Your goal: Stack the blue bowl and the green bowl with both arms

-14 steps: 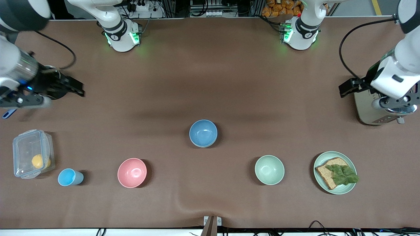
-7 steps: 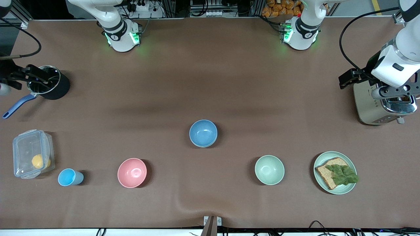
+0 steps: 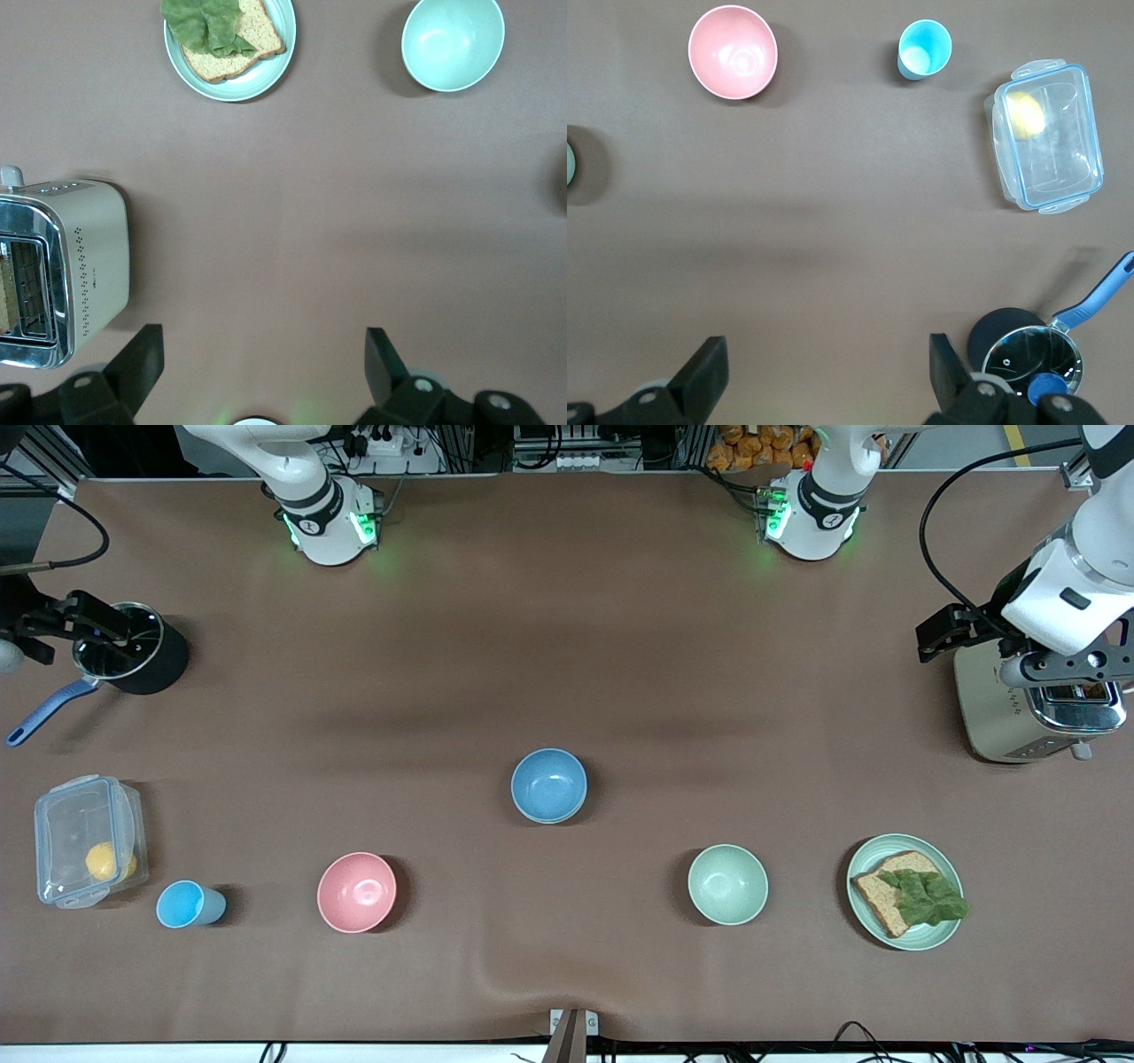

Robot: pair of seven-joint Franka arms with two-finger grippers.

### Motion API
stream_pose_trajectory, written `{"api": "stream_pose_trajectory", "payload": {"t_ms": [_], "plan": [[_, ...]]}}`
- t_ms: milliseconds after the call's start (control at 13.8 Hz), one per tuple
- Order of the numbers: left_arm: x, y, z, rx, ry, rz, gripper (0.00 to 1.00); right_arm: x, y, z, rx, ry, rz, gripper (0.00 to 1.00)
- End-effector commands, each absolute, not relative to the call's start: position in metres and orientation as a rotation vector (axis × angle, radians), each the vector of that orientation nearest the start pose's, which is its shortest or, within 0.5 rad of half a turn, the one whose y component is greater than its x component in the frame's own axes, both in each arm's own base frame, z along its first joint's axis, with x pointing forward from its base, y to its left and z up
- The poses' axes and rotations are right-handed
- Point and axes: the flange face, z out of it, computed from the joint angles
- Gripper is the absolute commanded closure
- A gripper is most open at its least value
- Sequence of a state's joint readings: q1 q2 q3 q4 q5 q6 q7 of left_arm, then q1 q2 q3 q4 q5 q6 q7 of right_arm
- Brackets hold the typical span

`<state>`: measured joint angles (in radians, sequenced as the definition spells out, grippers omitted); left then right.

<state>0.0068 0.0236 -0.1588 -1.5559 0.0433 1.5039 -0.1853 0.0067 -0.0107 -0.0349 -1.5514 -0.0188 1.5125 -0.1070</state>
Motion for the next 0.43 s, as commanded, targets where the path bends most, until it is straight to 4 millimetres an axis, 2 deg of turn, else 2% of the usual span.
{"api": "stream_pose_trajectory", "payload": {"t_ms": [0, 361], "plan": [[0.5448, -0.0757, 0.6239, -3.114, -0.039, 0.073, 0.00, 0.5392, -0.0272, 0.6432, -3.171, -0.111, 0.033, 0.00], [0.5442, -0.0747, 0.6312, -3.115, -0.037, 0.049, 0.00, 0.5384, -0.0305, 0.6438, -3.171, -0.102, 0.033, 0.00]]}}
